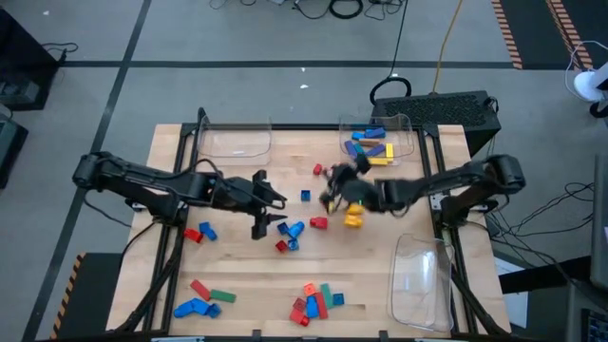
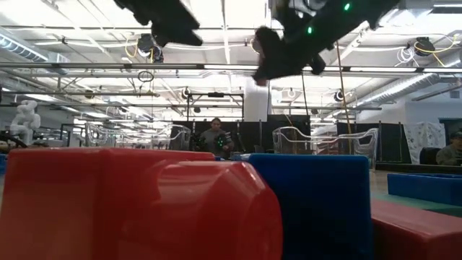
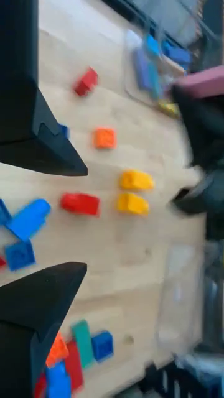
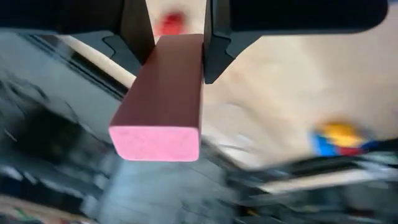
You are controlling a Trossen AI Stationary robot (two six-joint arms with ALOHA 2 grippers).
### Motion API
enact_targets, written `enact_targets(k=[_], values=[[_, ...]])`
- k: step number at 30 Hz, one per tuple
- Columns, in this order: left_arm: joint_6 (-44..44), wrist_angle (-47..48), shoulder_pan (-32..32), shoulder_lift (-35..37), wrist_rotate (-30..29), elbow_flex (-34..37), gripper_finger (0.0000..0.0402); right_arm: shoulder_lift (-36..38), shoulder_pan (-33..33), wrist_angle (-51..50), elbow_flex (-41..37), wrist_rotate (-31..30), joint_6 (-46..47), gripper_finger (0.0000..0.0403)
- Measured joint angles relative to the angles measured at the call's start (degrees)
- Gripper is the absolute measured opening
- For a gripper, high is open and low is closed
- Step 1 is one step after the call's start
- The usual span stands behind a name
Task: Sort blocks by size
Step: Put the pink block into the top right transparent bin
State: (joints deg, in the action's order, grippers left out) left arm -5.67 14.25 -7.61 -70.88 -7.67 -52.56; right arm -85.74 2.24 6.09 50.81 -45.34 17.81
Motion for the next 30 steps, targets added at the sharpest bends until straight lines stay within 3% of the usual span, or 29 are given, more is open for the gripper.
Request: enact_targets(k=[7,13,19,30], values=[[-2.48,-1.97,-1.18,1.58,-2.06,6.56,0.0241,1.6,-14.18,-13.83,-0.02,0.44,15.83,0.0079],[-3.72,-6.02,-1.27,1.55,-2.31,11.9,0.0241,0.27,-21.06,-13.6,-0.02,1.09,20.68,0.0084],[-4.53,-7.02,-1.47,1.52,-2.3,14.23,0.0241,-2.07,-25.49,-14.2,-0.02,6.58,23.51,0.0086],[-4.93,-7.95,-1.42,1.52,-4.36,16.46,0.0242,-2.33,-26.23,-14.3,-0.02,8.22,24.61,0.0187]])
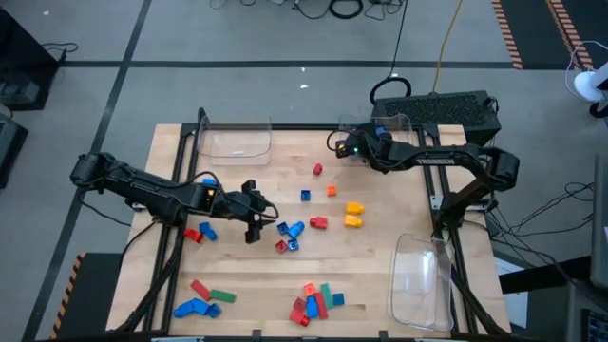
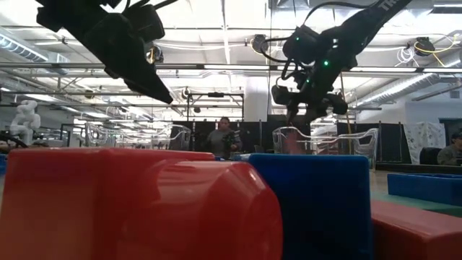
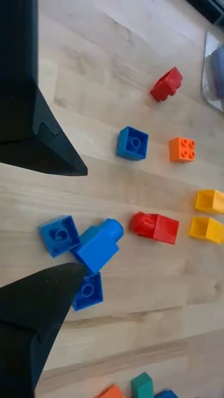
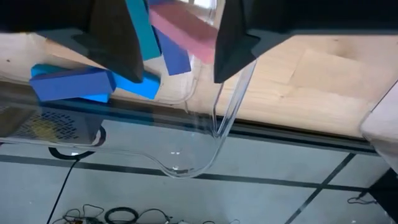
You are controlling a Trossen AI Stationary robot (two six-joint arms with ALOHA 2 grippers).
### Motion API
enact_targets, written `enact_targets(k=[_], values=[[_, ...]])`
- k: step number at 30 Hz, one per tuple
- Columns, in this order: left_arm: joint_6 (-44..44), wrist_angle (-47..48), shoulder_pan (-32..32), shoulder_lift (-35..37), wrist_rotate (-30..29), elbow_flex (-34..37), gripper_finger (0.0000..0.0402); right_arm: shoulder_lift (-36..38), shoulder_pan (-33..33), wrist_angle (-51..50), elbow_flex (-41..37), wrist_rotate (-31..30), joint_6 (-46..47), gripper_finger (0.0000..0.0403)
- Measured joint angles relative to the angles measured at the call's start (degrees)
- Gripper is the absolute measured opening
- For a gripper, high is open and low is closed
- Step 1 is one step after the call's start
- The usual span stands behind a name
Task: Sort blocks by size
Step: Put the pink block into the top right transparent bin, then put the green block into the top right transparent bin
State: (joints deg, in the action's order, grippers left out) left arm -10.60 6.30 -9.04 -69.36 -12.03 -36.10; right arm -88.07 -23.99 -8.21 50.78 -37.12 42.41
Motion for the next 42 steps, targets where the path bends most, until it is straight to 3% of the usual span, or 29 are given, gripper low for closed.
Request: enact_targets(k=[5,9,16,29,33,37,42], values=[[-0.03,-0.89,-0.58,-0.45,-0.08,0.0,0.0242,0.22,1.01,0.29,0.0,1.8,-2.91,0.0215],[0.89,-4.65,-3.11,-2.43,-0.07,-0.02,0.0242,0.26,5.54,1.79,0.0,4.2,-5.85,0.0217],[0.56,-15.04,-10.1,-10.11,1.18,-0.09,0.0242,0.29,18.81,7.35,0.0,4.24,-7.59,0.0206],[-1.41,-42.38,-25.82,-28.61,2.37,-1.0,0.0242,0.31,43.87,12.95,0.0,2.44,3.17,0.0206],[-8.99,-34.54,-28.73,-29.6,0.89,-3.22,0.0242,0.31,50.0,14.51,0.0,-0.8,3.52,0.0206],[-18.34,-14.62,-31.31,-27.33,2.43,-7.0,0.0242,0.27,54.57,14.07,0.0,-4.9,5.13,0.0206],[-30.37,10.33,-34.54,-25.52,4.08,-13.28,0.0242,-0.22,57.46,14.12,0.0,-5.4,5.38,0.0206]])
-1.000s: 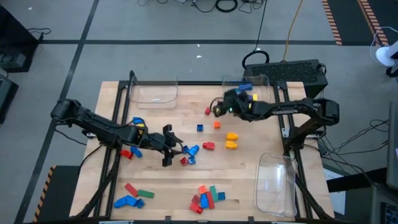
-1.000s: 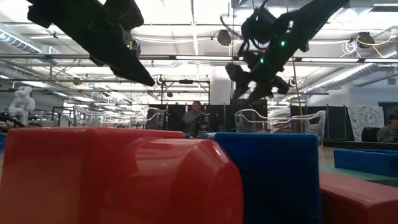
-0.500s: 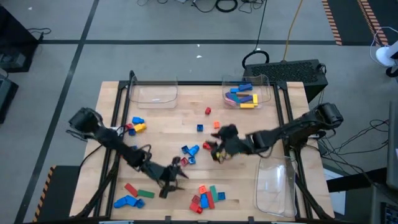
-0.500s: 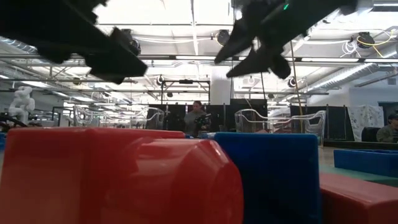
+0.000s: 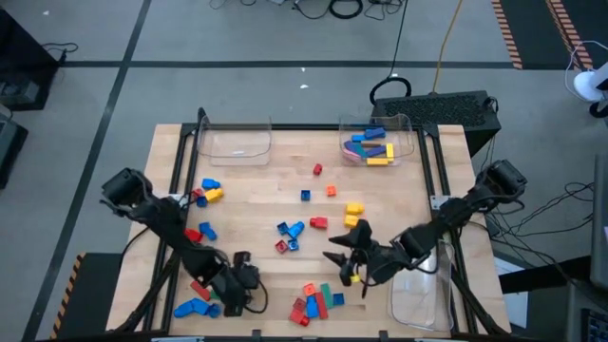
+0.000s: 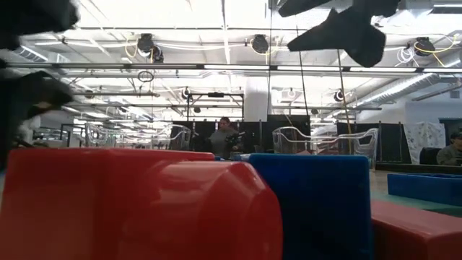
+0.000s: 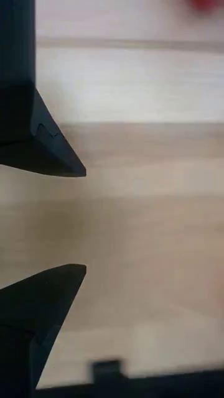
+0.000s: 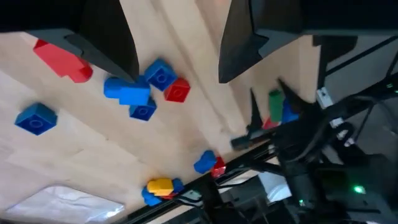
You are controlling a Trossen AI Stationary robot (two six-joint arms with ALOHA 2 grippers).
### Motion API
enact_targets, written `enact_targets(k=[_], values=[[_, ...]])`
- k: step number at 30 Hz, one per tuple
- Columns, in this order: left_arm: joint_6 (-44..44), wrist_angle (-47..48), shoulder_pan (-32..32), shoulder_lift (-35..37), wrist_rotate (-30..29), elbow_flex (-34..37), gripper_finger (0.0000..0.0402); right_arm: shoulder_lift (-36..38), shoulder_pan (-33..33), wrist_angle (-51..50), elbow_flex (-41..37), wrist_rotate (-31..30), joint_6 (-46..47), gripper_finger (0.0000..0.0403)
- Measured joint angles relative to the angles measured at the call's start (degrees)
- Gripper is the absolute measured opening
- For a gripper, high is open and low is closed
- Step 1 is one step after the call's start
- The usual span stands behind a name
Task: Sort blocks by size
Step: Put the green block into the top right transparent bin
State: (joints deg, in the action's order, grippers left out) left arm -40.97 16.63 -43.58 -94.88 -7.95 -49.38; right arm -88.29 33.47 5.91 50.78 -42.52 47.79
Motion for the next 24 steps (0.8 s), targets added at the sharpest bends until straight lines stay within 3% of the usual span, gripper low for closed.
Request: enact_targets(k=[3,10,24], values=[[-5.06,4.68,-2.54,0.1,0.97,-2.06,0.0242,-1.0,1.04,-0.24,0.0,-0.86,0.0,0.0206],[-14.13,5.46,-7.71,0.1,4.75,-2.1,0.0242,-4.88,1.06,-0.06,0.0,-0.84,1.07,0.0205],[-17.2,18.82,-10.55,0.12,3.95,-2.1,0.0242,-6.49,-2.02,3.13,-0.02,0.91,-0.05,0.0205]])
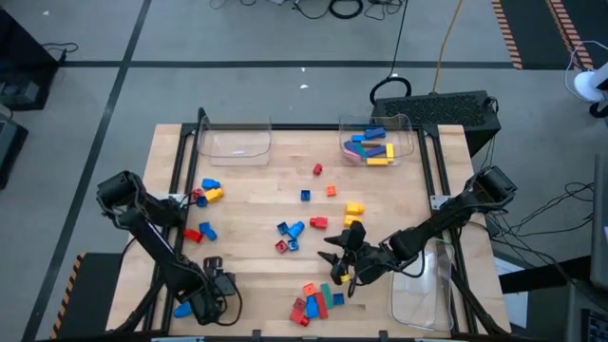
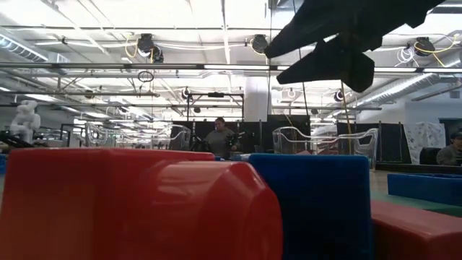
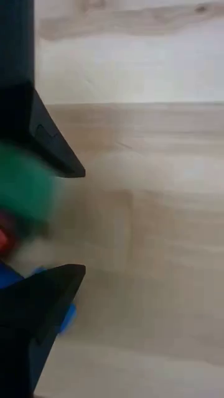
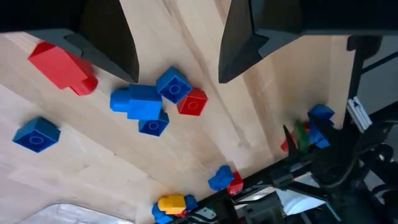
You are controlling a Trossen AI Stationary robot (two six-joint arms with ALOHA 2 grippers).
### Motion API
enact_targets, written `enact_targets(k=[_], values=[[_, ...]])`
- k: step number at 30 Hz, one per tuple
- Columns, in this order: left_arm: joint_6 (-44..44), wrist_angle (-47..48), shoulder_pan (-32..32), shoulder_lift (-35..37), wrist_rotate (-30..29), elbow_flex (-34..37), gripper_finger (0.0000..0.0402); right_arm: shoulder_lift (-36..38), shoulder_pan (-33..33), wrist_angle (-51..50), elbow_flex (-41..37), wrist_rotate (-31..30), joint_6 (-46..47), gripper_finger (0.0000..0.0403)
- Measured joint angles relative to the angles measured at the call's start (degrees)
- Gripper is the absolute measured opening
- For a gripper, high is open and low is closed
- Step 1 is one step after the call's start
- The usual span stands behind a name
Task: Sort blocks by size
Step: Put the green block into the top right transparent bin
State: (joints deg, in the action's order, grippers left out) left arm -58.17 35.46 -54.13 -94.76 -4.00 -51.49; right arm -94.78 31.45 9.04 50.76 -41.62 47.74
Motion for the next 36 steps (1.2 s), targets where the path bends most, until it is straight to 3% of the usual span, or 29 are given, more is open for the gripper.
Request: enact_targets(k=[10,17,31,36], values=[[-0.44,1.76,0.09,-0.04,0.54,0.11,0.0242,0.0,-0.01,0.01,0.0,-0.05,-0.39,0.0205],[-3.06,0.76,0.09,-0.04,-3.26,0.5,0.0239,0.0,-0.01,-0.02,0.02,-0.05,-0.41,0.0205],[-1.37,-1.18,0.11,-2.89,-5.26,0.25,0.0117,0.0,0.04,0.02,0.0,0.27,-1.17,0.0205],[2.76,-1.76,2.25,-3.34,-10.58,-1.59,0.0107,-2.14,0.17,5.31,0.0,6.49,-5.47,0.0205]])
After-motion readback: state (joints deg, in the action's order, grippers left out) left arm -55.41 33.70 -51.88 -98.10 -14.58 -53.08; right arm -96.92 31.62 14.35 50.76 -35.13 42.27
